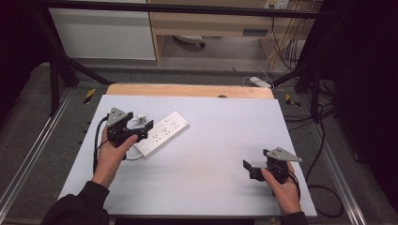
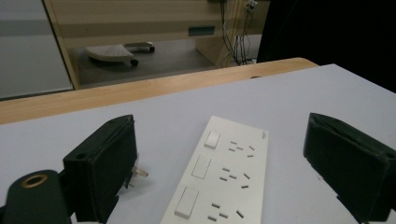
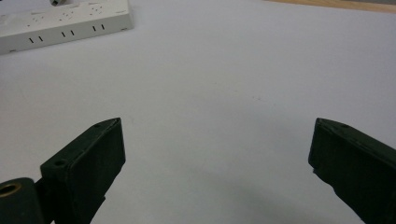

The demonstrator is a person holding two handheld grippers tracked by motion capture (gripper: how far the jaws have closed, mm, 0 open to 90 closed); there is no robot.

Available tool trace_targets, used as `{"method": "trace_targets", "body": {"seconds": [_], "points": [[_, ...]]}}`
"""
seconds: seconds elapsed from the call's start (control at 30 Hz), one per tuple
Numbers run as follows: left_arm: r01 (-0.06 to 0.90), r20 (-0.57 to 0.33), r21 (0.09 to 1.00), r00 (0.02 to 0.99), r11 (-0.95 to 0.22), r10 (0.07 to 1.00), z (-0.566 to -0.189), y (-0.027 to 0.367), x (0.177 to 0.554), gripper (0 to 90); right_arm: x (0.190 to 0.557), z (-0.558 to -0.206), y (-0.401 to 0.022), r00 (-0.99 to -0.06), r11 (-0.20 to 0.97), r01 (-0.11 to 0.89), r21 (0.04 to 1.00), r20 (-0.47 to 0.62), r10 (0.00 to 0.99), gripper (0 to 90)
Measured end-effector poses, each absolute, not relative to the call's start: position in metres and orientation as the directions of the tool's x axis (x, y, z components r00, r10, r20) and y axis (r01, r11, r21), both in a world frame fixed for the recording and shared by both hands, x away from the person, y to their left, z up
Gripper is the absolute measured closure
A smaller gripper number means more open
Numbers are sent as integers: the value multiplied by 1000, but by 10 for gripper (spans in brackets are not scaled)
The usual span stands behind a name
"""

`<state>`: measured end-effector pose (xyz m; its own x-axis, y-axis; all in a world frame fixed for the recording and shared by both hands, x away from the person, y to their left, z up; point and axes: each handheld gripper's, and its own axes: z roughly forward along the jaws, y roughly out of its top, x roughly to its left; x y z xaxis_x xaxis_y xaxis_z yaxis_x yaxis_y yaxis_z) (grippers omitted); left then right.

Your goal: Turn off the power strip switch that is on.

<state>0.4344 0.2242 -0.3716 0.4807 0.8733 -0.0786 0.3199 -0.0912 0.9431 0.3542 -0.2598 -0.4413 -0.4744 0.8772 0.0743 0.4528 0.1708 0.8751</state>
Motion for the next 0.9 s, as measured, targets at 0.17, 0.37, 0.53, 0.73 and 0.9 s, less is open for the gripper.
{"method": "trace_targets", "body": {"seconds": [0.17,0.37,0.53,0.73,0.9], "points": [[318,-79,943,487,-93,870,-372,217,441,101,351,-441,-262,-467,164,454,876,77,881,42],[321,-84,943,483,-87,872,-373,213,445,136,352,-441,-262,-470,162,450,878,78,879,42],[322,-81,943,476,-87,876,-376,211,449,179,351,-441,-262,-474,162,451,878,82,877,42],[361,-137,931,478,-52,867,-380,212,455,272,352,-440,-260,-476,166,450,877,79,876,42],[351,-122,935,467,-56,876,-383,213,459,389,352,-440,-260,-477,167,449,878,78,875,42]]}}
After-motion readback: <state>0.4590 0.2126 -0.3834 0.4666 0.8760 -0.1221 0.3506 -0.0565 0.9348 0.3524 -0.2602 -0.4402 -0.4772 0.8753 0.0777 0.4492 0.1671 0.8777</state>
